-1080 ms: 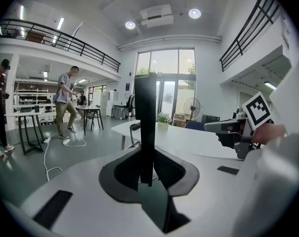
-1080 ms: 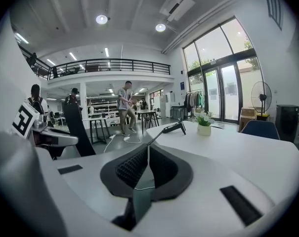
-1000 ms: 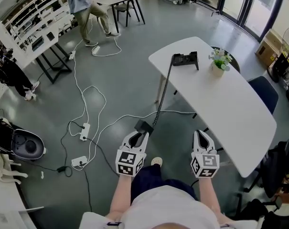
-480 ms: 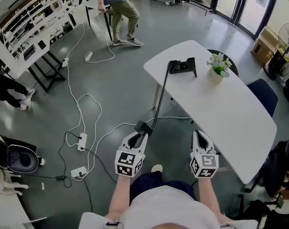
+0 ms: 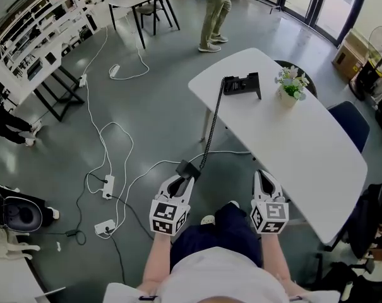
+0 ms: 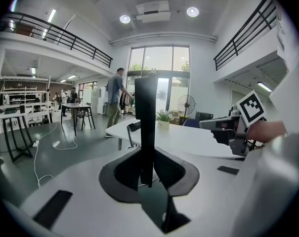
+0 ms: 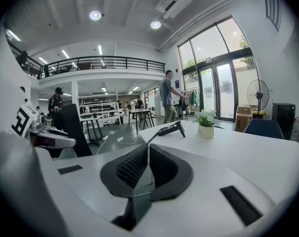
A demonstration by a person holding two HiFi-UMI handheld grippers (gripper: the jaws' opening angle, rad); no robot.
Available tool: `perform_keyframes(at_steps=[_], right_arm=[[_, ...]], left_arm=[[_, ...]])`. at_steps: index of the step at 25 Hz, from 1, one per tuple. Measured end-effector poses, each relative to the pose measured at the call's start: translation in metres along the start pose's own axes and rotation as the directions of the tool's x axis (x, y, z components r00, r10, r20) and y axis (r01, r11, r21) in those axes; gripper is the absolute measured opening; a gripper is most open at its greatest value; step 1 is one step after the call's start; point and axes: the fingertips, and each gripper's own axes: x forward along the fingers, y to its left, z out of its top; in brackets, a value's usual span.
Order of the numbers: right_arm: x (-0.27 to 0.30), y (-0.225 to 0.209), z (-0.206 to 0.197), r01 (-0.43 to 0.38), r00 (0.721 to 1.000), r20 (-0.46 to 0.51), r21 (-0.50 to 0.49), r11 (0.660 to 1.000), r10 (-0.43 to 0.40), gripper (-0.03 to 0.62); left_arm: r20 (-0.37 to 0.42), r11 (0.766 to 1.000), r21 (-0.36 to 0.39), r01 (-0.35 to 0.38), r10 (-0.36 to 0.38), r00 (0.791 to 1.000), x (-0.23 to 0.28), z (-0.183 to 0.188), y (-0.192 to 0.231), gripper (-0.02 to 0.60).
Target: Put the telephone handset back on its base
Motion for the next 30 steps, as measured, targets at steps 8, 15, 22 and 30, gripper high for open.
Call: perform_keyframes(at_steps=[8,15,22,30], right_arm=[[0.031,-0.001,0.001,-0.031,0.999,-0.013,0.013,0.999,0.031,0.037],[0.079,-0.013,0.020,-0.042,0.999,-0.013,-0.001,0.999,0.042,0.037],[0.129,-0.022,0.032,-0.077,0.996,-0.044,-0.004,0.997,0.076,0.037],[0.178,-0.035,0.055,-0.101,0.994,-0.042,-0.016,0.995,0.100,0.037]], left_arm=[[-0.020,1.000,-0.024,-0.015,0.015,1.000,0.018,-0.002,0.012,0.078],[-0.015,1.000,-0.009,-0.016,0.016,1.000,0.061,0.018,0.035,0.080],[-0.017,1.000,-0.019,-0.025,0.025,1.000,0.106,0.040,0.061,0.078],[-0.014,0.998,-0.045,-0.034,0.033,0.999,0.146,0.061,0.081,0.078]])
